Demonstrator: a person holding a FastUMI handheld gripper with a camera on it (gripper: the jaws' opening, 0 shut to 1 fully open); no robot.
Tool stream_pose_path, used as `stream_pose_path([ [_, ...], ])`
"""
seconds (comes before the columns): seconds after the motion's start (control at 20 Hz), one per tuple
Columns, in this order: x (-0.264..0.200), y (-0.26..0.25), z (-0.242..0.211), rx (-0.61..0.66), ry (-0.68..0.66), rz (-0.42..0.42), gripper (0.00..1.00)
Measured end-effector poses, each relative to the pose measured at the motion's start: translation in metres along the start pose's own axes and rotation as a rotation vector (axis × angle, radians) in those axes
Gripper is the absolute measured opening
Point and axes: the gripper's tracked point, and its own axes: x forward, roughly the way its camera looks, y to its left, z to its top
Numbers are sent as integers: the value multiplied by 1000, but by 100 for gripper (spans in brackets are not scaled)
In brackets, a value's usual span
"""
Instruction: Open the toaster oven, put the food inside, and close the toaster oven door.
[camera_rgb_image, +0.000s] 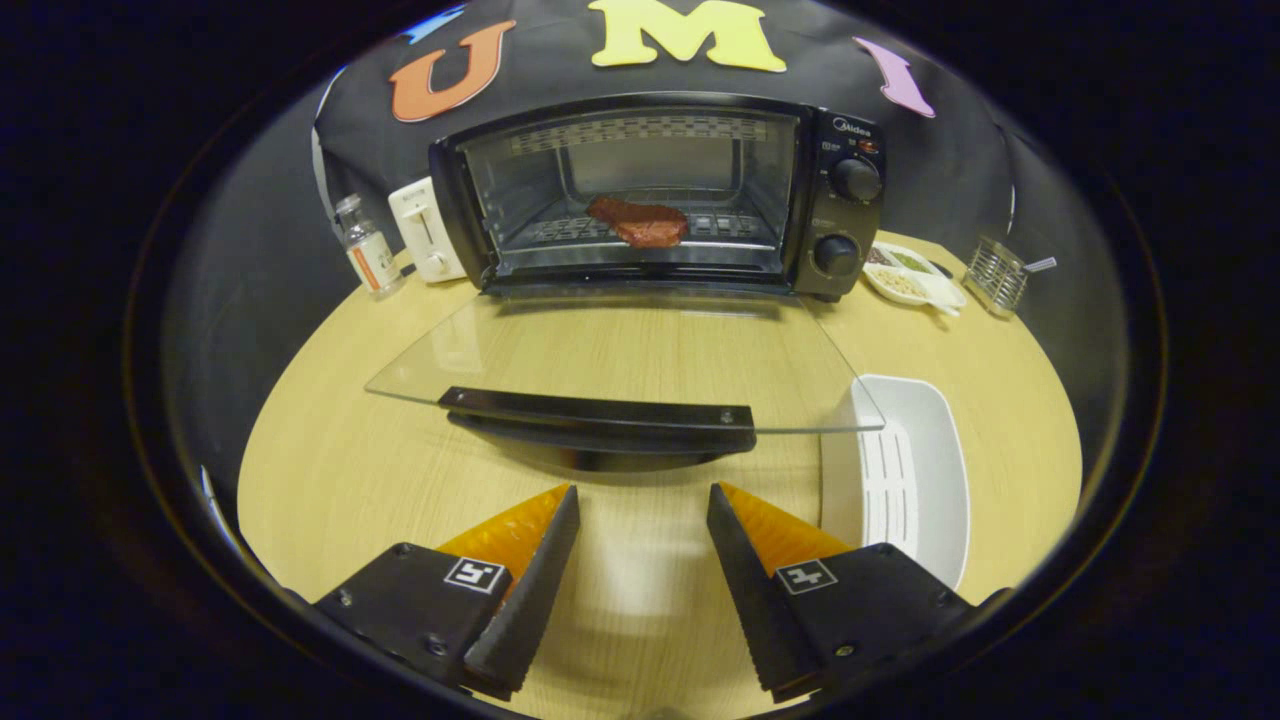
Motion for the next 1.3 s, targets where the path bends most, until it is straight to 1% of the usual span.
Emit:
stream_pose_path([
  [0.3,-13,2,20,-26,-14,-4,84],
  [0.75,-46,13,90,-57,-108,14,84],
  [1.05,-50,15,138,-73,-148,-2,84],
  [1.1,-53,18,146,-69,-161,8,84],
  [1.15,-50,19,155,-69,-171,3,87],
  [1.3,-48,16,181,-74,-207,-11,87],
])
